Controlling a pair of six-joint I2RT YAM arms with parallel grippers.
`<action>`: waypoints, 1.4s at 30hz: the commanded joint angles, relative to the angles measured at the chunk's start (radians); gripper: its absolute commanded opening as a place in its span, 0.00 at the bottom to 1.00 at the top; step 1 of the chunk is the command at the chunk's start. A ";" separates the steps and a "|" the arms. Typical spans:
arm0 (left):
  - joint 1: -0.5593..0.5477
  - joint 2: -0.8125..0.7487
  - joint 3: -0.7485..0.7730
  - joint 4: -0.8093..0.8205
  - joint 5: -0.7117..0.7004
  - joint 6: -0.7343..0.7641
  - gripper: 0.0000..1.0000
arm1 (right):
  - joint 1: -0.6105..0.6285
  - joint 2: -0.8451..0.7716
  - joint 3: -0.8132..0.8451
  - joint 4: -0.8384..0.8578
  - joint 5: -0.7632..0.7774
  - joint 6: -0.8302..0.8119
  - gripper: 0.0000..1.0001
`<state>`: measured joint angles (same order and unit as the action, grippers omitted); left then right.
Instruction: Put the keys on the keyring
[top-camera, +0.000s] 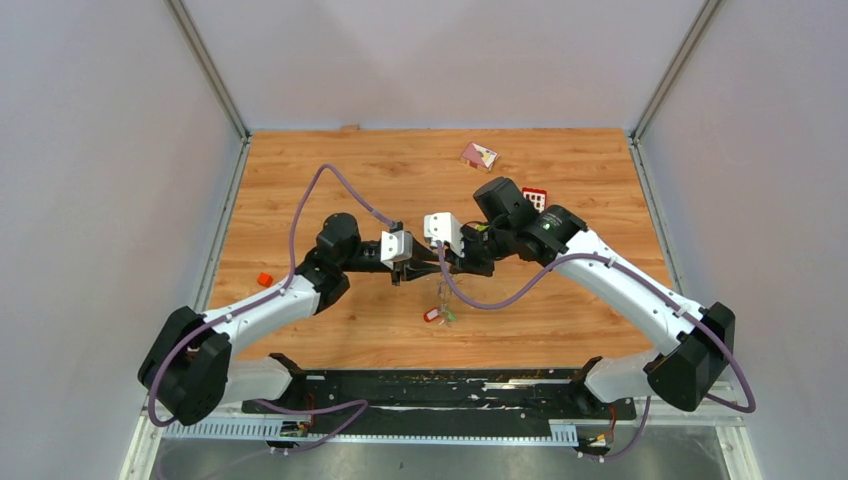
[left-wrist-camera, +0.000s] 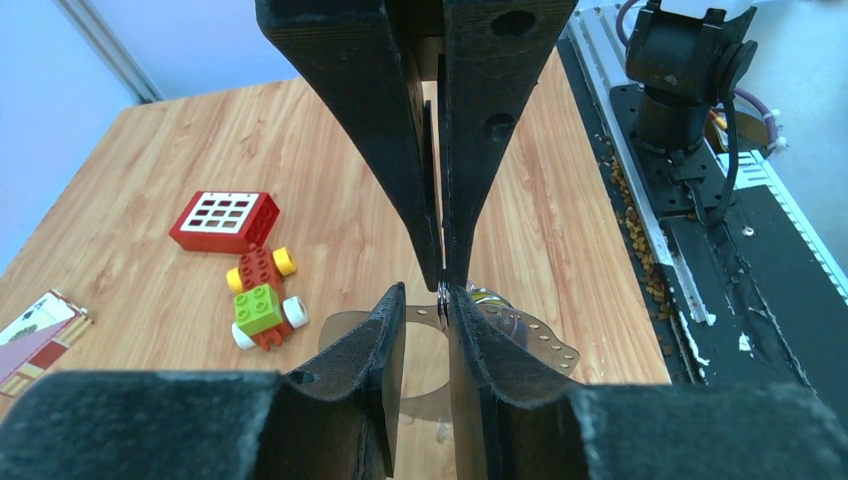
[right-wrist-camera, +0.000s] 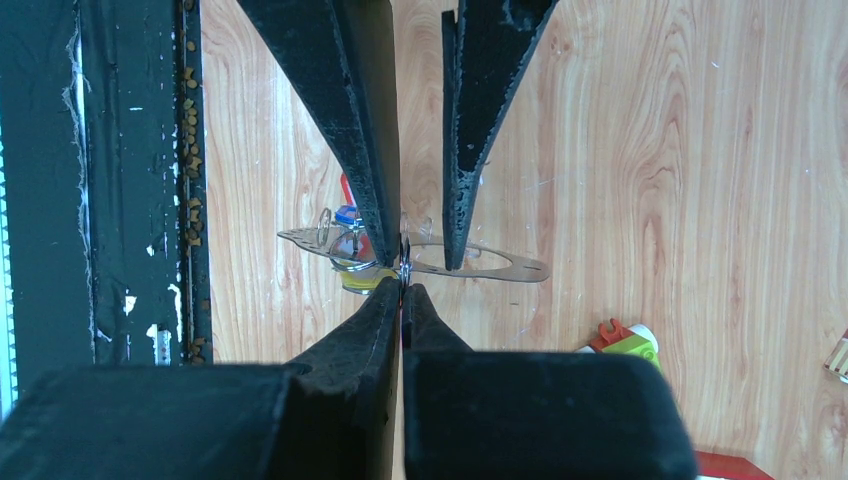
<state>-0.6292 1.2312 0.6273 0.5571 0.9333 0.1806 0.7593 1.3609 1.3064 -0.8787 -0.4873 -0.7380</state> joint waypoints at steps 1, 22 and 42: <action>-0.009 0.008 0.020 0.032 0.018 -0.013 0.29 | 0.008 -0.001 0.036 0.047 -0.017 0.011 0.00; -0.017 0.027 0.041 -0.006 0.045 -0.005 0.05 | 0.009 0.003 0.033 0.054 -0.024 0.017 0.00; -0.018 0.031 0.049 -0.029 0.045 -0.001 0.17 | 0.009 -0.005 0.030 0.058 -0.022 0.018 0.00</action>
<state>-0.6407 1.2549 0.6388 0.5308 0.9634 0.1837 0.7609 1.3693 1.3064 -0.8761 -0.4881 -0.7338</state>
